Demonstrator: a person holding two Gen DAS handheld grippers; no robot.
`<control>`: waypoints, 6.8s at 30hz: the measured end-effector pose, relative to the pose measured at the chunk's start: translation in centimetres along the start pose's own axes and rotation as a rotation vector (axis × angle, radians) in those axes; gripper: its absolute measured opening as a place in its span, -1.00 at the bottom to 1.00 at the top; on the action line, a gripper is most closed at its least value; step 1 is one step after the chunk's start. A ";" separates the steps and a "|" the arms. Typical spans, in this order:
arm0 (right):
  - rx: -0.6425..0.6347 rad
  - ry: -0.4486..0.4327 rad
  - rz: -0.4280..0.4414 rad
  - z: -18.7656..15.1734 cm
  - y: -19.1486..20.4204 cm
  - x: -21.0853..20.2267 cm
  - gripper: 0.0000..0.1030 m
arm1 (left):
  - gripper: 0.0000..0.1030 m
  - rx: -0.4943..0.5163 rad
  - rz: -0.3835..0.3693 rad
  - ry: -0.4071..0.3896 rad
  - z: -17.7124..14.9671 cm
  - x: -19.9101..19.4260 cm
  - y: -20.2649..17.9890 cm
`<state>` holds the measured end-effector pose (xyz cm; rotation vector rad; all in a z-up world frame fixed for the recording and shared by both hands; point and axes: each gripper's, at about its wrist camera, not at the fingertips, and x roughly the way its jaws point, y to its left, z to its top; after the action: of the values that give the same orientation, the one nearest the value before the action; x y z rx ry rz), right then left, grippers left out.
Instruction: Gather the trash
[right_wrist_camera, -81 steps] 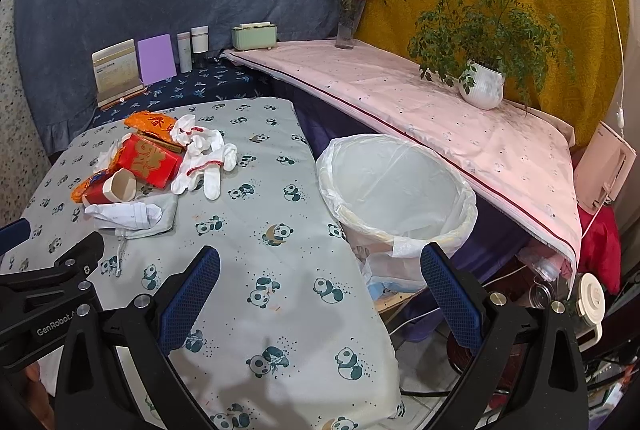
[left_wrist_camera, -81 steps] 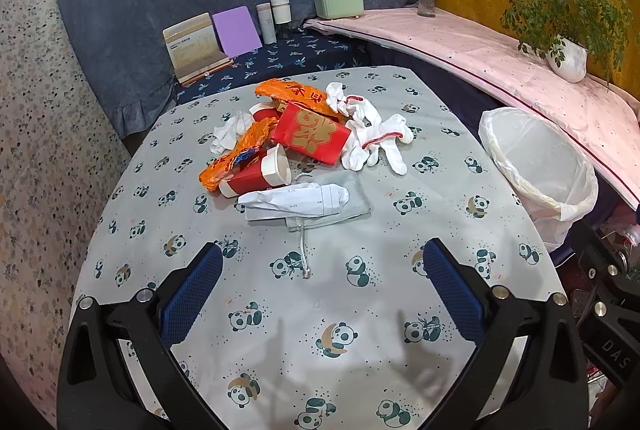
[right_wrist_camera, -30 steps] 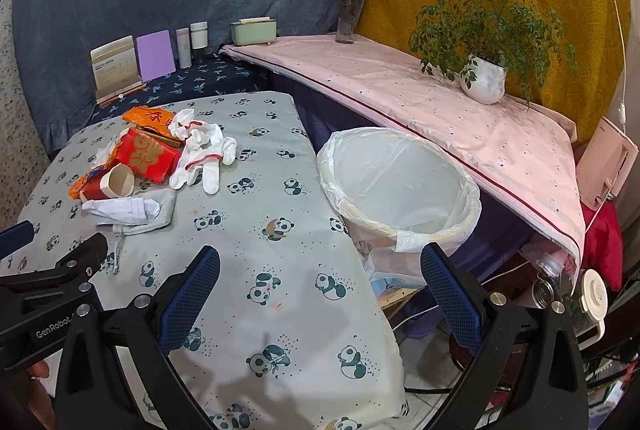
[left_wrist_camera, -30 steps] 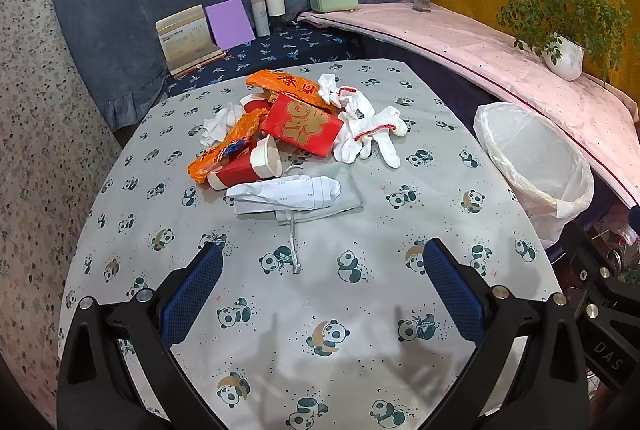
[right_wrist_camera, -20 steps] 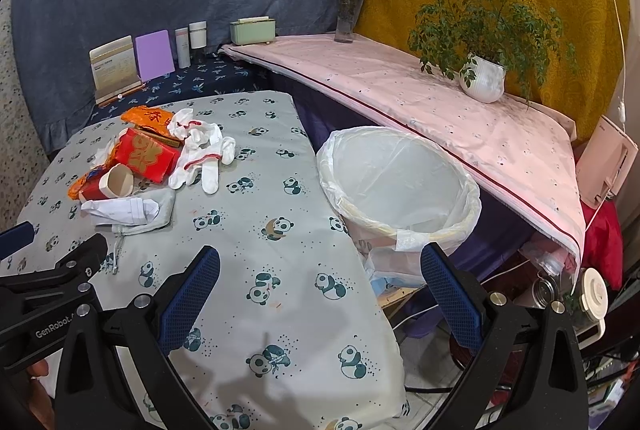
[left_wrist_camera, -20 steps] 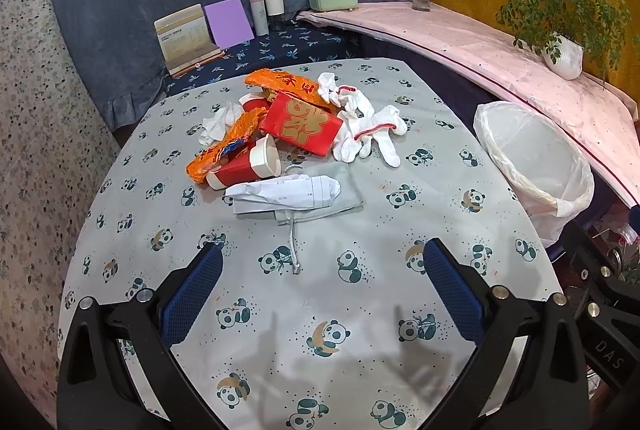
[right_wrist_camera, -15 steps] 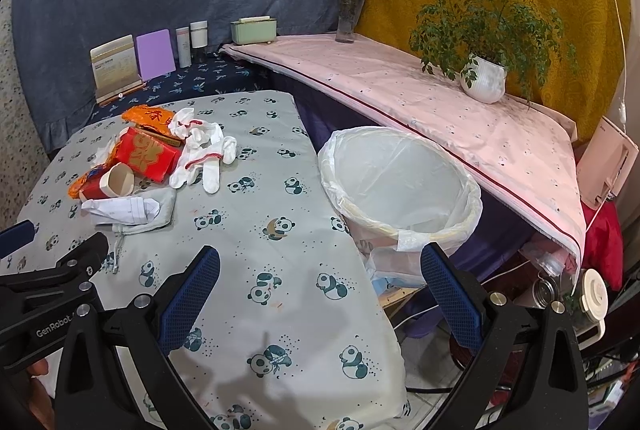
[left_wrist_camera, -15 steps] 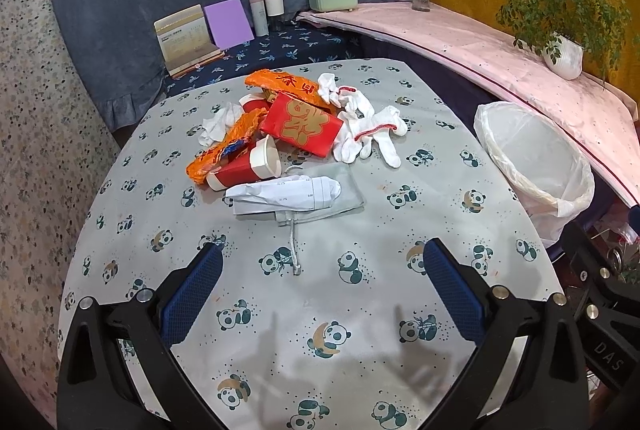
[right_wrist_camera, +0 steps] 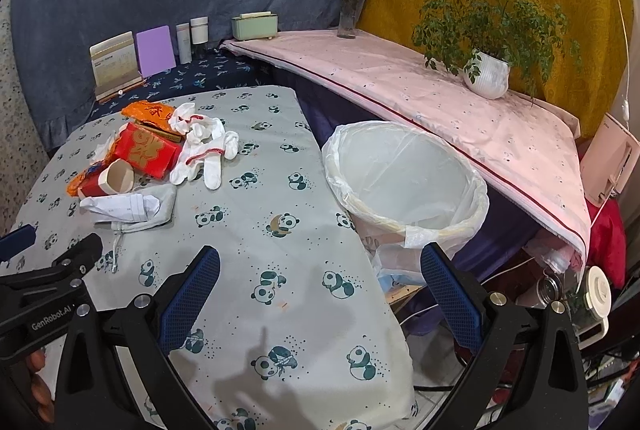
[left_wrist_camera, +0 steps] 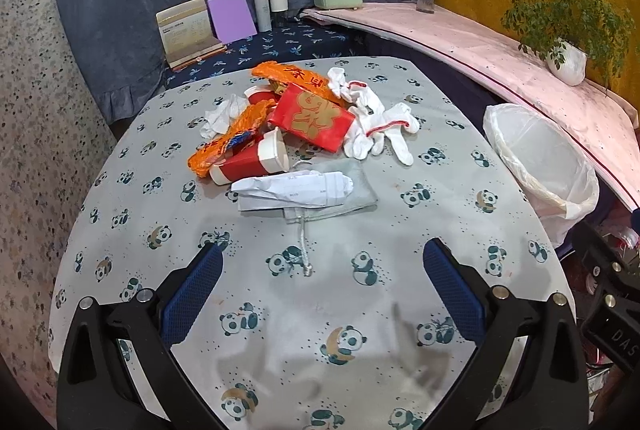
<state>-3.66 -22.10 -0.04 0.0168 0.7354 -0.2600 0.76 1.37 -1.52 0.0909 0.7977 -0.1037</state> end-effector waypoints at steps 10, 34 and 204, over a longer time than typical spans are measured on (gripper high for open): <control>-0.021 0.018 0.004 0.1 1.4 1.6 0.87 | 0.86 -0.081 0.007 0.024 0.0 2.6 4.1; -0.051 0.082 0.043 2.4 5.1 9.3 0.87 | 0.86 -0.093 -0.024 0.111 3.2 12.2 3.2; 0.064 -0.068 0.223 9.2 1.1 4.9 0.08 | 0.67 -0.015 -0.154 -0.066 8.6 7.3 2.9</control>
<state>6.16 -23.12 3.40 0.1497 0.6516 -0.0702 12.24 2.78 -0.64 0.0116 0.7387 -0.2448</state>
